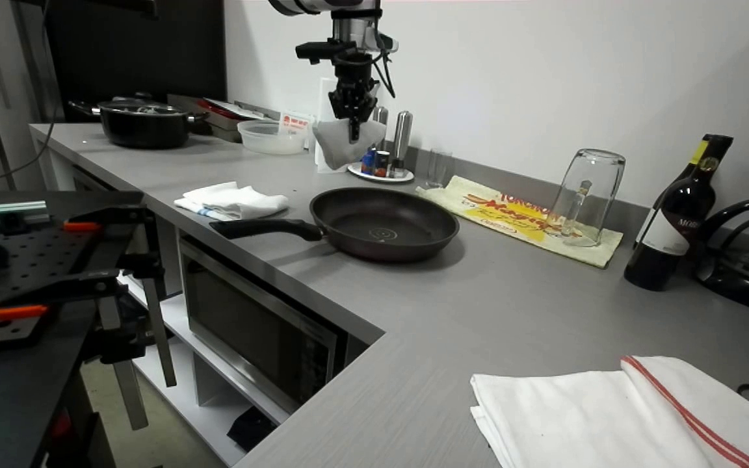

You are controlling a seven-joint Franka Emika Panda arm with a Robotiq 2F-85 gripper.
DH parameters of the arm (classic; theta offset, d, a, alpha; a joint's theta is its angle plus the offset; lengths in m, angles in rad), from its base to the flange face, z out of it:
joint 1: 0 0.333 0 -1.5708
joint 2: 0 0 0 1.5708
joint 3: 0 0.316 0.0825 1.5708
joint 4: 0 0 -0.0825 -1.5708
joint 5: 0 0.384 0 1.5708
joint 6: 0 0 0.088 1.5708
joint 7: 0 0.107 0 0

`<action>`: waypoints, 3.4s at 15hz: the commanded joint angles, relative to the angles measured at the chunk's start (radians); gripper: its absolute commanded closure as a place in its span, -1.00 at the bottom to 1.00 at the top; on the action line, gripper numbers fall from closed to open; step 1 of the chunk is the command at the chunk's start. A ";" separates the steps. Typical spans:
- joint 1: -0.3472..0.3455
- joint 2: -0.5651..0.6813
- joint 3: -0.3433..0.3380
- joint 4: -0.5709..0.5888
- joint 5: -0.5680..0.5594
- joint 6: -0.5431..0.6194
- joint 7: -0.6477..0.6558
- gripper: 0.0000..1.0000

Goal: Pick up the towel from the table, wipe the pan with it and put the towel back on the countertop.

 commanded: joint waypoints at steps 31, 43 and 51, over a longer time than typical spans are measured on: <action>-0.091 0.019 0.200 -0.090 0.298 -0.191 -0.173 -1.00; -0.172 -0.597 0.052 -0.631 -0.067 0.051 -0.180 -1.00; -0.266 -0.834 -0.028 -0.699 0.005 0.059 -0.041 -1.00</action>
